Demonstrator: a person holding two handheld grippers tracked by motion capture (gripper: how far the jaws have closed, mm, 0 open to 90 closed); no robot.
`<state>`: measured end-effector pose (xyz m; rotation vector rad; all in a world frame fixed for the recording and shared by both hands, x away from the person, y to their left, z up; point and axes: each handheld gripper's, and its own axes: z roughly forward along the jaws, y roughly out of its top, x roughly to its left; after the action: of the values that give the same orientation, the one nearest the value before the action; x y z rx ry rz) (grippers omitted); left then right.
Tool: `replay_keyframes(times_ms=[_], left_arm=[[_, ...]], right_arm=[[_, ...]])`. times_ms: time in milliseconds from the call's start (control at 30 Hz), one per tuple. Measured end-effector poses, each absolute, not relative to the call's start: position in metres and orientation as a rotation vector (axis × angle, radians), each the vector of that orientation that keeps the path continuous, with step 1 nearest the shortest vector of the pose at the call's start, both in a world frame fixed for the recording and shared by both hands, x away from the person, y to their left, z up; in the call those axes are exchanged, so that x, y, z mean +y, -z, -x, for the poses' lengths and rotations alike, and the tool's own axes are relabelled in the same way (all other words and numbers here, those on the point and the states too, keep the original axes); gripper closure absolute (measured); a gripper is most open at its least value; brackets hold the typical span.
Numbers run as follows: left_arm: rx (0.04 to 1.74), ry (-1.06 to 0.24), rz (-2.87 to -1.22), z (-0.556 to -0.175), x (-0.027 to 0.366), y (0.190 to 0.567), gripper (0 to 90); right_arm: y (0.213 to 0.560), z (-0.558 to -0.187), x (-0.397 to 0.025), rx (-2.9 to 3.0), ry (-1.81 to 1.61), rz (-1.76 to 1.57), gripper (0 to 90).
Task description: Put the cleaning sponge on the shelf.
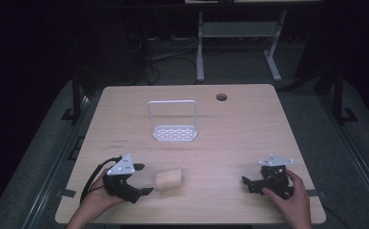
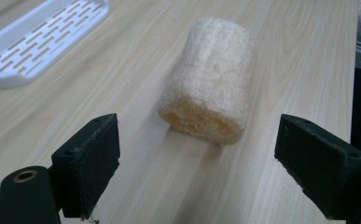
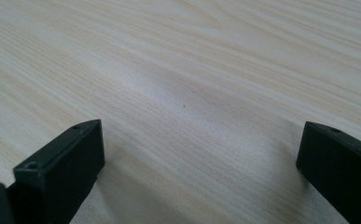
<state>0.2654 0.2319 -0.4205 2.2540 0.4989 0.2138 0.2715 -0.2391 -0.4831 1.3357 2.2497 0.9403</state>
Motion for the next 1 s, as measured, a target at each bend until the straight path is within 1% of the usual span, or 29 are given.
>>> replay_keyframes(times_ms=[467,1000], left_arm=[[0.423,-0.199,-2.266,-0.275,0.208,0.413,13.6],[0.372,-0.164,-2.279,-0.285,0.182,0.416,13.6]], right_arm=[[0.483,-0.271,-0.239,2.249,-0.94,-1.337,0.7],[0.483,-0.271,-0.239,2.25,-0.94,-1.337,0.7]])
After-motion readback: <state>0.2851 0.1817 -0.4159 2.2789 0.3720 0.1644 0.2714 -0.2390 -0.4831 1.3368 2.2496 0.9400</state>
